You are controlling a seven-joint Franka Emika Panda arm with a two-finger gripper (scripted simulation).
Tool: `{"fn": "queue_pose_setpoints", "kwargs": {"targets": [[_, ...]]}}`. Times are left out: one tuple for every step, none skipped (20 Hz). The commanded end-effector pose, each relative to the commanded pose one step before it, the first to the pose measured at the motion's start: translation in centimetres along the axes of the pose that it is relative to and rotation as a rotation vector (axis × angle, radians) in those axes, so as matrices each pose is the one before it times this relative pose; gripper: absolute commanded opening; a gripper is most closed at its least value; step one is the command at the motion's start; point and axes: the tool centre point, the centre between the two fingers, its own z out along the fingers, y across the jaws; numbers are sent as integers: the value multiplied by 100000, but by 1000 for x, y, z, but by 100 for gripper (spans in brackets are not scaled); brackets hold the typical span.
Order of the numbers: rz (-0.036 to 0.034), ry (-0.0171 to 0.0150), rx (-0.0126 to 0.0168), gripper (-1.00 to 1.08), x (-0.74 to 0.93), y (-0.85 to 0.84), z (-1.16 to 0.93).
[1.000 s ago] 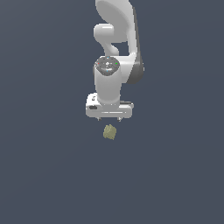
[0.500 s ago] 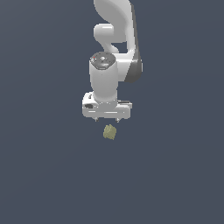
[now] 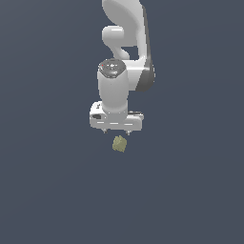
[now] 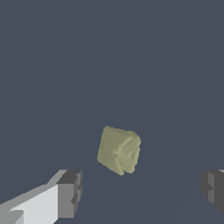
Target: Pick up the object and move it to a goal position.
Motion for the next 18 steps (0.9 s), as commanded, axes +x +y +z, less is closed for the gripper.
{"fn": "queue_pose_setpoints", "kwargs": {"targets": [[2264, -281, -58, 100, -131, -135, 786], [1193, -126, -40, 100, -69, -65, 398], [1323, -128, -47, 100, -76, -67, 435], [1451, -130, -55, 100, -85, -71, 473], [1576, -140, -68, 100, -97, -73, 513], [1699, -153, -83, 100, -112, -76, 554], [1714, -152, -93, 100, -119, -72, 557], [1589, -136, -94, 100, -115, -63, 515], [1462, -122, -93, 100, -110, -54, 472], [1333, -109, -91, 100, -104, -47, 430], [1207, -97, -87, 100, -97, -39, 388], [1081, -85, -81, 100, -89, -32, 347], [954, -73, -75, 100, -80, -27, 305], [826, -62, -67, 100, -70, -22, 264], [697, -51, -58, 100, -61, -19, 223], [570, -41, -48, 100, -50, -15, 182], [445, -32, -38, 100, -39, -10, 142], [314, -22, -27, 100, -29, -9, 101]]}}
